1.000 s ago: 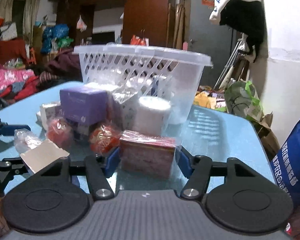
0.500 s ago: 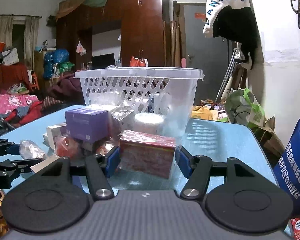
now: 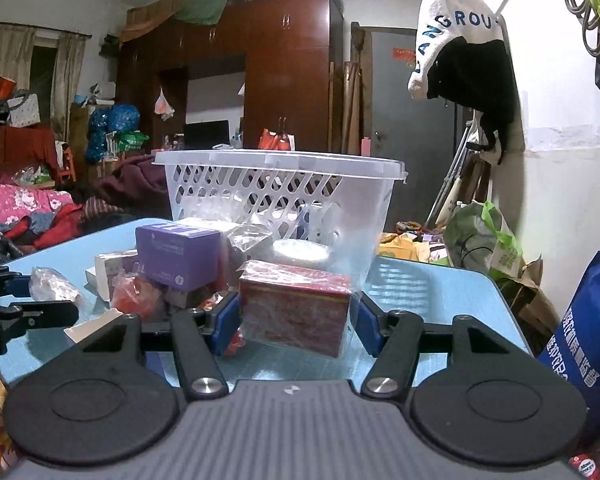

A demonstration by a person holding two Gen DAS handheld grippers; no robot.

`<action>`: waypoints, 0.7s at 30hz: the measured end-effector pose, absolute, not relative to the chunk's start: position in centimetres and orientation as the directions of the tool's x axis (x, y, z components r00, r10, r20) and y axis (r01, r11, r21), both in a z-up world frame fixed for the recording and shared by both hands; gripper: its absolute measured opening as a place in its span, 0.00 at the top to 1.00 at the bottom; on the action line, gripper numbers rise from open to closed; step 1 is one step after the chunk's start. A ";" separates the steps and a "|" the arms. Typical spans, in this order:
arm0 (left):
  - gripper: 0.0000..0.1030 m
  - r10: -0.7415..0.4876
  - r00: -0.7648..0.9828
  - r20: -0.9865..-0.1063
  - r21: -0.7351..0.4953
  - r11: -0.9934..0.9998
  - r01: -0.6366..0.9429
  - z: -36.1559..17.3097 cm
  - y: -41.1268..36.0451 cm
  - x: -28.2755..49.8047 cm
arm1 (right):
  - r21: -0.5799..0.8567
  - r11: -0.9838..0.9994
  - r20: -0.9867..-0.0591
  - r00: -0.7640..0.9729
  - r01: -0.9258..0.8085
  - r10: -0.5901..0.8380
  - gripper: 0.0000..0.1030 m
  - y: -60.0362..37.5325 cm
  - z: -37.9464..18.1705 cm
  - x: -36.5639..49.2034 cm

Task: Organize objects
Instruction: 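Grasp clear plastic bag with left tool while right tool grasps red box, then drop both items into the white basket and return to the pile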

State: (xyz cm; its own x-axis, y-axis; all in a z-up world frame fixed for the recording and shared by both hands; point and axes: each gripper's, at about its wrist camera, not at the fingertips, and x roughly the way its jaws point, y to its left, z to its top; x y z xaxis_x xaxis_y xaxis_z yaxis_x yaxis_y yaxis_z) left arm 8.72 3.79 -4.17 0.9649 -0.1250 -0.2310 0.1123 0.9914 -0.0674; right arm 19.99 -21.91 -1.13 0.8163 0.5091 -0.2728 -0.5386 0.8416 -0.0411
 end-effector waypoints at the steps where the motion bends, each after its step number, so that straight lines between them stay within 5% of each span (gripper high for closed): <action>1: 0.39 -0.126 0.966 -0.227 -0.073 0.991 0.112 -4.1 3.9 8.6 | -0.038 0.843 -0.267 0.819 -0.536 0.509 0.39 -22.0 -1.1 20.0; 10: 0.39 -0.152 0.973 -0.173 -0.140 0.982 0.129 -2.2 4.9 8.4 | 0.046 0.847 -0.202 0.826 -0.529 0.527 0.39 -23.5 -0.9 19.8; 16: 0.38 -0.153 0.981 -0.118 -0.147 0.980 0.135 4.3 5.0 12.4 | -0.020 0.837 -0.093 0.835 -0.546 0.542 0.39 -21.5 6.2 21.0; 21: 0.38 -0.157 0.966 -0.205 -0.196 0.974 0.117 9.5 5.2 21.0 | -0.135 0.873 -0.180 0.878 -0.468 0.443 0.39 -16.5 11.0 27.3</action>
State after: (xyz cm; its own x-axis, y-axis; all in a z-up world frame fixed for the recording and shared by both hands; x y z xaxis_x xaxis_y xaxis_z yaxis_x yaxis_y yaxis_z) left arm 21.05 5.23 9.50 0.9661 -0.1571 -0.2051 0.1166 0.9736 -0.1964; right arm 27.28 -16.47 11.03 0.8782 0.4433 -0.1797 -0.4684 0.8731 -0.1351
